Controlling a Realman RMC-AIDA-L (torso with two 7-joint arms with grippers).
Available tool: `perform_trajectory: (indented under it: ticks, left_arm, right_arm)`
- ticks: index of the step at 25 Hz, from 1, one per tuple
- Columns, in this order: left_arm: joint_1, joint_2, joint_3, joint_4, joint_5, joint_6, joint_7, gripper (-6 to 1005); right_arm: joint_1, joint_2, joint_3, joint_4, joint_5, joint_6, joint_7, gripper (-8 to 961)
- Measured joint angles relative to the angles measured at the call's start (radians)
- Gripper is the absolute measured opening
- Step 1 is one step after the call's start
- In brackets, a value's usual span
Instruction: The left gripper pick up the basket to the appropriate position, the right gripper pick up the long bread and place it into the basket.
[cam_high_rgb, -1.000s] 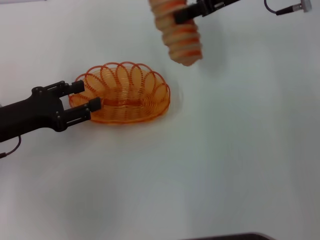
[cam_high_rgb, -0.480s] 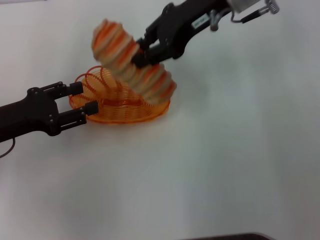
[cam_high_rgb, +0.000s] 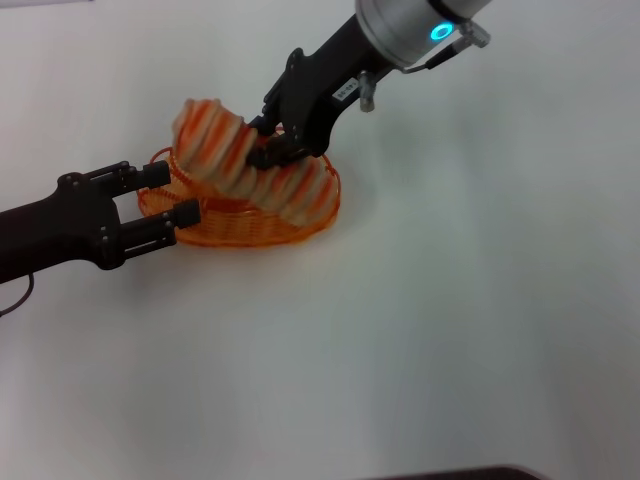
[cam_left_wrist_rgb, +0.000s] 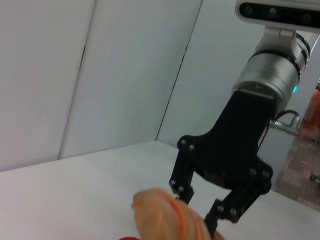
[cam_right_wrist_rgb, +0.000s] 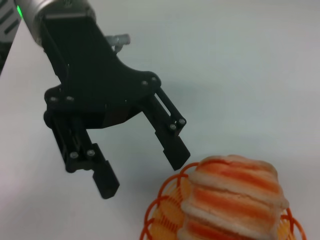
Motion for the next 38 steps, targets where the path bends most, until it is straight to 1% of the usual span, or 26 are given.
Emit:
perform_trajectory:
  ticks: [3, 6, 10, 14, 16, 18, 19, 20, 21, 22, 24, 27, 29, 30, 32, 35, 37, 38]
  left_arm:
    - [-0.002, 0.001, 0.000, -0.001, 0.000, 0.000, -0.007, 691]
    - [-0.002, 0.001, 0.000, -0.001, 0.000, -0.001, -0.010, 691]
    - [-0.004, 0.001, 0.001, -0.007, 0.000, -0.009, -0.012, 691]
    - [-0.008, -0.002, -0.004, -0.014, 0.000, -0.033, -0.020, 691]
    - [-0.008, -0.003, -0.010, -0.015, -0.004, -0.043, -0.023, 691]
    - [-0.007, -0.004, -0.019, -0.019, -0.011, -0.049, -0.026, 691]
    - [-0.007, -0.003, -0.025, -0.020, -0.012, -0.050, -0.030, 691]
    - [-0.006, -0.001, -0.032, -0.022, -0.013, -0.053, -0.034, 691]
    - [-0.005, -0.001, -0.040, -0.022, -0.013, -0.056, -0.039, 691]
    - [-0.004, 0.000, -0.048, -0.023, -0.013, -0.062, -0.042, 691]
    - [0.000, 0.000, -0.069, -0.023, -0.014, -0.077, -0.047, 691]
    - [0.006, -0.001, -0.085, -0.023, -0.016, -0.091, -0.048, 691]
    - [0.007, -0.003, -0.088, -0.023, -0.016, -0.105, -0.048, 691]
    - [0.007, -0.005, -0.088, -0.023, -0.017, -0.118, -0.048, 691]
    - [0.007, -0.009, -0.089, -0.024, -0.019, -0.138, -0.045, 691]
    - [0.007, -0.016, -0.089, -0.034, -0.021, -0.163, -0.029, 691]
    - [0.007, -0.021, -0.089, -0.037, -0.021, -0.171, -0.014, 691]
    - [0.007, -0.022, -0.089, -0.038, -0.021, -0.173, -0.010, 691]
  right_arm:
    - [0.022, 0.004, -0.041, 0.027, 0.000, 0.035, 0.004, 327]
    - [0.034, 0.007, -0.068, 0.042, 0.000, 0.060, 0.018, 374]
    - [0.033, 0.009, -0.077, 0.042, 0.002, 0.077, 0.016, 436]
    - [0.017, 0.010, -0.070, 0.036, 0.024, 0.087, 0.011, 498]
    - [-0.013, 0.008, -0.066, 0.013, 0.067, 0.078, 0.009, 594]
    - [-0.068, 0.005, -0.064, -0.031, 0.131, 0.060, 0.008, 691]
    - [-0.113, 0.004, -0.062, -0.066, 0.175, 0.049, 0.007, 739]
    - [-0.205, 0.004, -0.054, -0.130, 0.262, 0.032, 0.004, 803]
    - [-0.205, 0.004, -0.054, -0.130, 0.262, 0.032, 0.004, 867]
    - [-0.266, 0.004, -0.047, -0.166, 0.322, 0.018, -0.004, 931]
    - [-0.387, 0.004, -0.031, -0.204, 0.471, -0.013, -0.047, 938]
    - [-0.586, 0.004, -0.015, -0.200, 0.695, -0.052, -0.191, 948]
    - [-0.674, 0.008, -0.014, -0.168, 0.779, -0.056, -0.285, 952]
    - [-0.707, 0.010, -0.015, -0.130, 0.815, -0.056, -0.341, 951]
    - [-0.753, 0.010, -0.012, -0.008, 0.881, -0.049, -0.466, 950]
    - [-0.770, 0.009, 0.007, 0.159, 0.930, -0.041, -0.654, 950]
    - [-0.772, 0.009, 0.026, 0.260, 0.941, -0.043, -0.820, 950]
    - [-0.772, 0.011, 0.031, 0.289, 0.943, -0.046, -0.879, 950]
